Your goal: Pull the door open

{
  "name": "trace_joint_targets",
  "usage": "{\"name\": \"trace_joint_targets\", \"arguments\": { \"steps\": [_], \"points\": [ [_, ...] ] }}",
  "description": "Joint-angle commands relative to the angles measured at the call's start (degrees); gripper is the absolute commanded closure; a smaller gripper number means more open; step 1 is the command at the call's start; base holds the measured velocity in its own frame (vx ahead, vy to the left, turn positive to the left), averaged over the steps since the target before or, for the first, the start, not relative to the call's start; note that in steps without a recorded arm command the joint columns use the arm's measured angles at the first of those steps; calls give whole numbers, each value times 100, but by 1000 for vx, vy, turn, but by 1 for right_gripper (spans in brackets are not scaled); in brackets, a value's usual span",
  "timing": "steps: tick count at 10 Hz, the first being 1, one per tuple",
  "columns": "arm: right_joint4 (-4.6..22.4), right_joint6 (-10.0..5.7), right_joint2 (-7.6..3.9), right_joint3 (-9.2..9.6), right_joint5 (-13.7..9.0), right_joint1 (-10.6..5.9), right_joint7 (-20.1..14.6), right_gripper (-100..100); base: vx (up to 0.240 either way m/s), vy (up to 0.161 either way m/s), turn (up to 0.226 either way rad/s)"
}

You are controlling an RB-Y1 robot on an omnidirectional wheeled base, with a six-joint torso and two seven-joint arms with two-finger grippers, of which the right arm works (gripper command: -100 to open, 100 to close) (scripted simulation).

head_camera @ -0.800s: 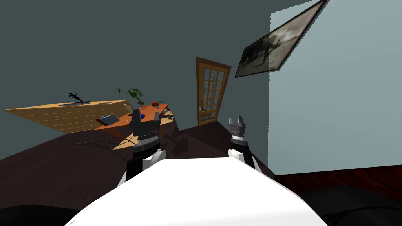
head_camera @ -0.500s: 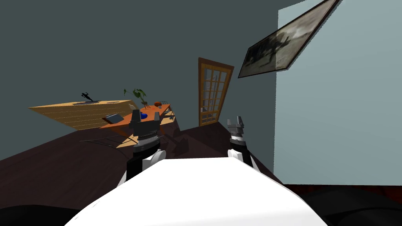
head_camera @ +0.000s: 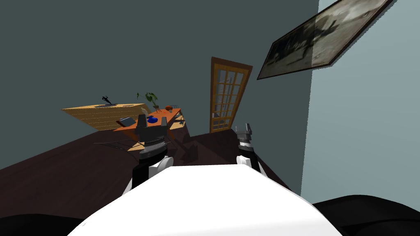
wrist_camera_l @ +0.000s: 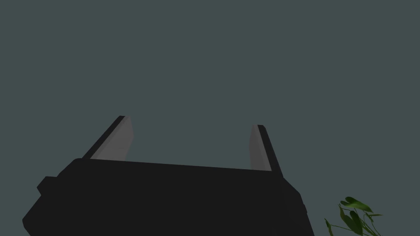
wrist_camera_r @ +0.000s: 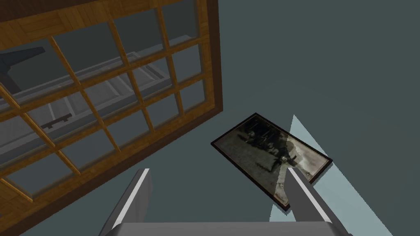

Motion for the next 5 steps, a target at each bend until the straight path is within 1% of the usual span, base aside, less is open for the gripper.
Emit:
{"name": "trace_joint_targets", "arguments": {
  "steps": [1, 2, 5],
  "points": [
    [173, -55, -30, 31, -102, -38, -153, -100, 126, -40, 139],
    [349, -106, -61, 49, -198, -92, -282, -100, 144, -43, 137],
    [646, -193, -106, 80, -359, -182, -501, -100, 115, -30, 117]
  ]
}}
